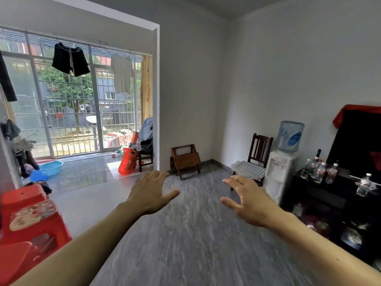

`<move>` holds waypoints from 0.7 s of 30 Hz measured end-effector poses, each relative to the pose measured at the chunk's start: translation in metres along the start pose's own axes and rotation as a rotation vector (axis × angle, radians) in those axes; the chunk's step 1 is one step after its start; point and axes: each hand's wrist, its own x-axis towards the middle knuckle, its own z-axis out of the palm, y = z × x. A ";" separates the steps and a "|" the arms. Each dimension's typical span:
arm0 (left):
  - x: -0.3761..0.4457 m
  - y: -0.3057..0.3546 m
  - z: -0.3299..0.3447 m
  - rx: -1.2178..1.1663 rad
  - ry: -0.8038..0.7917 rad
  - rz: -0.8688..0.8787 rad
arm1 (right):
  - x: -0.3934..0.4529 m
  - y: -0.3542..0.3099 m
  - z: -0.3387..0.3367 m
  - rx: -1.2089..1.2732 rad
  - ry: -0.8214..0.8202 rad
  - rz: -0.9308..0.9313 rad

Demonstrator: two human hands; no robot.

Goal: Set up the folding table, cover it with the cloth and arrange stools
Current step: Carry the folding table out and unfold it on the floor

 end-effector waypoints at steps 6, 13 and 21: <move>0.097 -0.058 0.010 -0.048 0.024 0.004 | 0.112 -0.003 0.009 0.000 0.046 0.010; 0.202 -0.106 0.051 -0.120 0.017 0.005 | 0.219 0.010 0.043 0.021 0.048 0.022; 0.337 -0.106 0.143 -0.156 -0.016 -0.033 | 0.354 0.094 0.093 0.056 0.055 0.040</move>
